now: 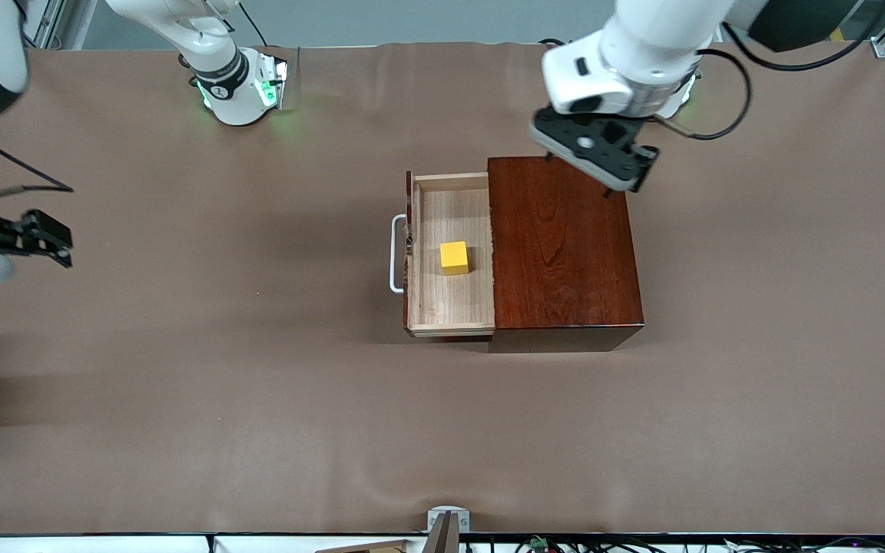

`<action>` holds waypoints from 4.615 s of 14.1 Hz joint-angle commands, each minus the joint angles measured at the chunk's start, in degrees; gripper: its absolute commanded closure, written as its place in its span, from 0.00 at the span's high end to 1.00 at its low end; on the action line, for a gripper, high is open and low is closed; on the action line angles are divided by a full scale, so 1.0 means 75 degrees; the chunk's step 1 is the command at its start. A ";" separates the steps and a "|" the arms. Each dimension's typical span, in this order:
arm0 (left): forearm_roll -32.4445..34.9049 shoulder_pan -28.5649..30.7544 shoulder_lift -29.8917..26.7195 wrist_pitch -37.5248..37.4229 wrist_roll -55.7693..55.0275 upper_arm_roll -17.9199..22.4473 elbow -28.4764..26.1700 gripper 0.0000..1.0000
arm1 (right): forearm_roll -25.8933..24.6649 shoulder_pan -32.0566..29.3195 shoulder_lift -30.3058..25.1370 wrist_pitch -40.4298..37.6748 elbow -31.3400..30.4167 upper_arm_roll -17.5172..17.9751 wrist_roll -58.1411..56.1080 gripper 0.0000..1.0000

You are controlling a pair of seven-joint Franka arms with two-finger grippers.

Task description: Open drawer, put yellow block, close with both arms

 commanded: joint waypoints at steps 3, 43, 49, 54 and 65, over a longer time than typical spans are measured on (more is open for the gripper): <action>-0.0137 0.0034 0.0900 0.0728 0.0703 -0.0642 0.0610 1.00 | 0.0468 -0.0138 -0.0833 -0.0492 -0.0654 -0.0505 0.1258 1.00; -0.0067 -0.4724 0.4792 0.4002 0.4877 0.2826 0.1478 1.00 | 0.1007 -0.0841 -0.1420 -0.1419 -0.1064 0.0009 0.1645 1.00; 0.0015 -0.4747 0.4523 0.3040 0.4936 0.3316 0.1466 1.00 | 0.1007 -0.0842 -0.1420 -0.1419 -0.1064 0.0009 0.1645 1.00; 0.0261 -0.4688 0.4440 0.2513 0.4959 0.3645 0.1466 1.00 | 0.1007 -0.0841 -0.1420 -0.1419 -0.1064 0.0009 0.1645 1.00; 0.1208 -0.4735 0.4440 0.1821 0.4983 0.3658 0.1454 1.00 | 0.1007 -0.0818 -0.1420 -0.1395 -0.1064 0.0009 0.1645 1.00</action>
